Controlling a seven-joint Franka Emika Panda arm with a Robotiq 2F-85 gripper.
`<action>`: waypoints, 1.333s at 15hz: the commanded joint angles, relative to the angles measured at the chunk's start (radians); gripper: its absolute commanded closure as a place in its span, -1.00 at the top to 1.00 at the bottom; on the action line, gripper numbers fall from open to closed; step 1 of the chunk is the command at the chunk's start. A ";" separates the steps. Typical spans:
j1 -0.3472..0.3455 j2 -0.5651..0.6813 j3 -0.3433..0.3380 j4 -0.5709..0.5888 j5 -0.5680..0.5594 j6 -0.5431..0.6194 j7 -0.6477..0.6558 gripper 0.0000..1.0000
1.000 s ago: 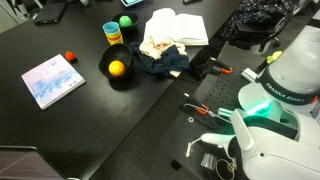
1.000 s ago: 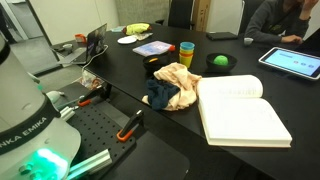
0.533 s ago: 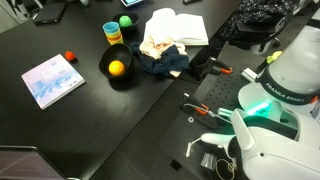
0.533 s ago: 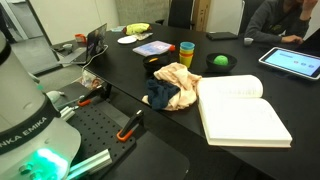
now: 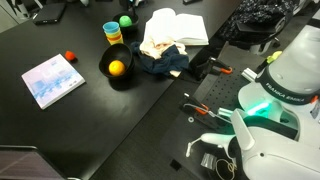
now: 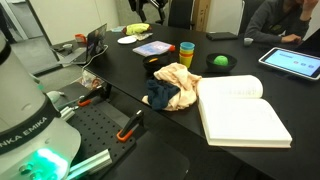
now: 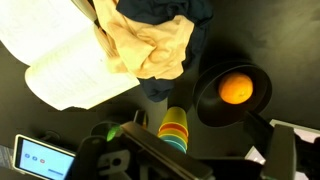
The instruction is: Shift the bowl to the left, then separate the cups
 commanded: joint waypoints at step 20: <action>0.276 0.581 -0.200 0.335 -0.279 0.081 0.563 1.00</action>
